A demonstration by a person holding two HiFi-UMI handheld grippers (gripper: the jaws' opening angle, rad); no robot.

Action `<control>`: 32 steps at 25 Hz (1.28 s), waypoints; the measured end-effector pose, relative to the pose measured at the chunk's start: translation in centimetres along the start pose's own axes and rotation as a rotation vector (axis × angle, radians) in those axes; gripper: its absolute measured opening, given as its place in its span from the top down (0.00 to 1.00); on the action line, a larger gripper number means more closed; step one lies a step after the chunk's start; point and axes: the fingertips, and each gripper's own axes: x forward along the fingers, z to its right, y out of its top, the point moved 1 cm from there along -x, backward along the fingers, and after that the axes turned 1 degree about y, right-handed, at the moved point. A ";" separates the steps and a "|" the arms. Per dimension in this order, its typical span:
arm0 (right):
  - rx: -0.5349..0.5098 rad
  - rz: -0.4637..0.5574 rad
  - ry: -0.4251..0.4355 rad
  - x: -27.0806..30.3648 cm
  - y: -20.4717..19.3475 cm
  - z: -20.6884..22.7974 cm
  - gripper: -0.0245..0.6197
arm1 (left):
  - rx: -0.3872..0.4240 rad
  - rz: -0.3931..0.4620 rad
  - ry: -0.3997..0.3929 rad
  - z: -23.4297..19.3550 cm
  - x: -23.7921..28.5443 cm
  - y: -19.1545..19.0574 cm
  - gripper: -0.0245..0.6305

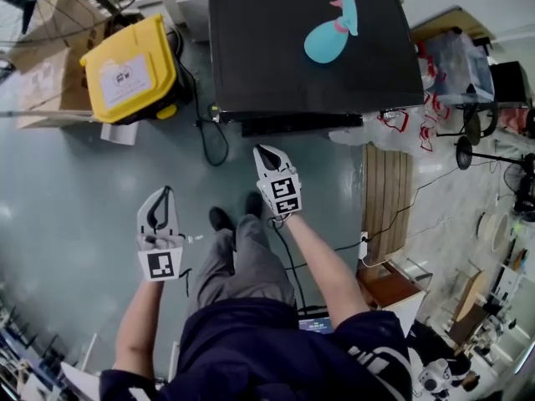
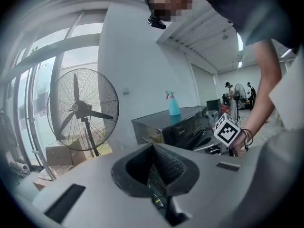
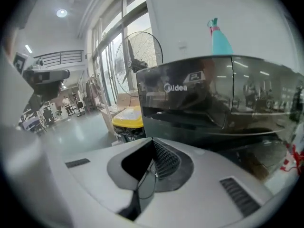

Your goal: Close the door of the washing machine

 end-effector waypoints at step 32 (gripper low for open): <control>-0.076 0.411 -0.022 -16.2 22.3 -2.8 0.93 | -0.009 0.260 0.067 -2.2 -2.5 14.2 0.93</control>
